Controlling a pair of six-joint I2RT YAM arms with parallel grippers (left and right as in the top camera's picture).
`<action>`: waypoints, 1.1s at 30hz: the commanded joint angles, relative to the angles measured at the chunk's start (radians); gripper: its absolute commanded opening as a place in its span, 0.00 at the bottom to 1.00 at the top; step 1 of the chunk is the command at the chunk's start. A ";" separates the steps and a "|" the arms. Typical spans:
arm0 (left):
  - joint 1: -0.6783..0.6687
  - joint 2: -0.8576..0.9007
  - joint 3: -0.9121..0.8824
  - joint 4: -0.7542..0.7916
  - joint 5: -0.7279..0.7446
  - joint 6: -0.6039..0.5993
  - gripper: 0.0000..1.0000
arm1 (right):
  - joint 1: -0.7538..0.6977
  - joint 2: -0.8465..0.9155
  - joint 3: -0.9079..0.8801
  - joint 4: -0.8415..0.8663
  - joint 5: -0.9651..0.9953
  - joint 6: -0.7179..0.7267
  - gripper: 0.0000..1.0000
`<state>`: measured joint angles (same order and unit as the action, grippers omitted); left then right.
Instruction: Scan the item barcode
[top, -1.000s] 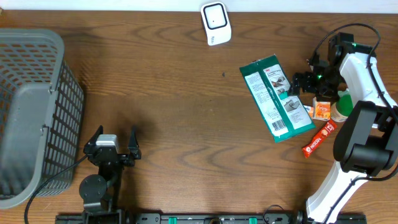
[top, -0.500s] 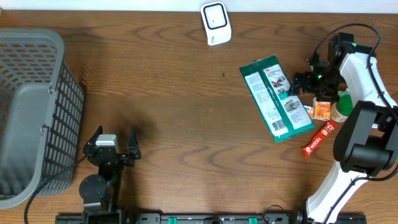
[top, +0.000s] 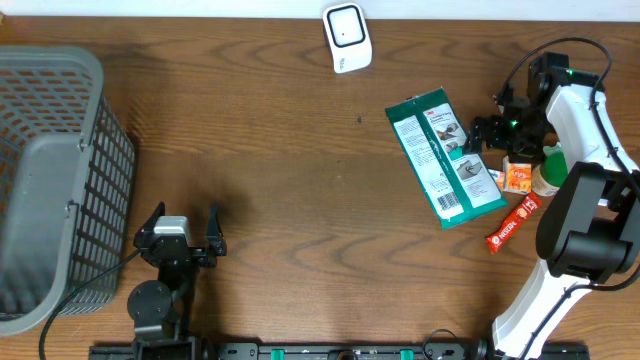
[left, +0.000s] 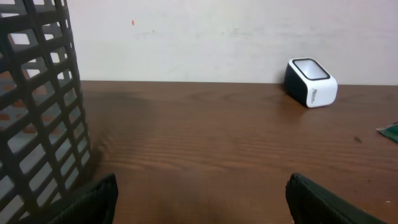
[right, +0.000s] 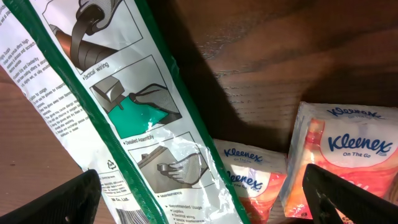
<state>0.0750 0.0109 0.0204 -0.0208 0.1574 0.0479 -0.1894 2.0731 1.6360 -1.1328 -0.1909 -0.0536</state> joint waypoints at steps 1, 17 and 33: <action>-0.001 -0.007 -0.016 -0.032 0.003 -0.013 0.87 | 0.000 0.001 -0.001 0.000 -0.009 0.015 0.99; -0.001 -0.007 -0.016 -0.032 0.003 -0.013 0.87 | 0.059 0.005 -0.006 0.000 -0.008 0.015 0.99; -0.001 -0.007 -0.016 -0.032 0.003 -0.013 0.87 | 0.607 -0.491 -0.005 0.000 -0.008 0.015 0.99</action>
<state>0.0750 0.0109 0.0204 -0.0212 0.1566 0.0479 0.3321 1.6810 1.6272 -1.1313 -0.1955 -0.0532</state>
